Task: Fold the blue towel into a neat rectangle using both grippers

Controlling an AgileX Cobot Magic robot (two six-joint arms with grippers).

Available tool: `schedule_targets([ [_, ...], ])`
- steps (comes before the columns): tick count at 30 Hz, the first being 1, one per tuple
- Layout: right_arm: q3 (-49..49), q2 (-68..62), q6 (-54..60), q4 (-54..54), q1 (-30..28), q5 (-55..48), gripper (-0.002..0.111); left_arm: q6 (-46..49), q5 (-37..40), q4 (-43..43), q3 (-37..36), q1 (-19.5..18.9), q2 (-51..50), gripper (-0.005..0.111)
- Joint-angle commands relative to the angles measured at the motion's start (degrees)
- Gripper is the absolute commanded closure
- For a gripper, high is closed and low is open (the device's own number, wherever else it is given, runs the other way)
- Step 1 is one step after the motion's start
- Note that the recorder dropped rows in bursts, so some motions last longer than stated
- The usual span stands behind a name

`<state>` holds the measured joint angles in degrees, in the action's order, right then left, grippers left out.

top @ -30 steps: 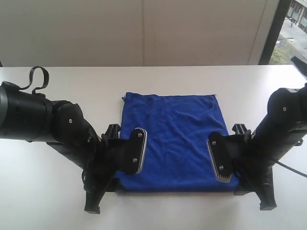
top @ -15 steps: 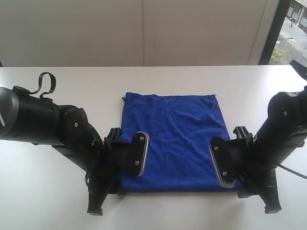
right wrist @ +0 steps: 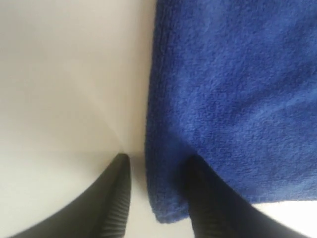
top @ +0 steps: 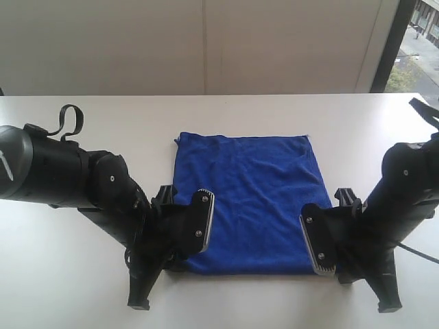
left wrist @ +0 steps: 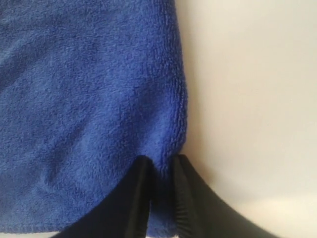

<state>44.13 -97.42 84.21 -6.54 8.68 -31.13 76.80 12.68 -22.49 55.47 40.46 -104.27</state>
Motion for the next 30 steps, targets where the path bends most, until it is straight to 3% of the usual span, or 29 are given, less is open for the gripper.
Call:
schedule_targets([
  [1,-0.29,-0.40,-0.91,0.35,-0.02,0.14,0.079,0.07,3.03,0.57,-0.72,0.22,-1.52,0.087],
  [9,-0.29,-0.40,-4.96,0.35,-0.02,2.05,0.098,-0.05,4.93,0.57,-0.72,0.22,-1.52,0.088],
  [12,-0.29,-0.40,-4.96,0.35,-0.02,2.11,0.108,-0.05,6.52,0.57,-0.72,0.22,-1.52,0.094],
  [15,-0.29,-0.40,-5.69,0.35,-0.02,1.74,0.108,-0.05,7.66,0.57,-0.72,0.22,-1.52,0.107],
  [30,-0.29,5.21,-10.04,-1.96,0.18,-8.49,0.108,-4.06,20.26,0.67,-0.72,0.22,1.81,0.107],
])
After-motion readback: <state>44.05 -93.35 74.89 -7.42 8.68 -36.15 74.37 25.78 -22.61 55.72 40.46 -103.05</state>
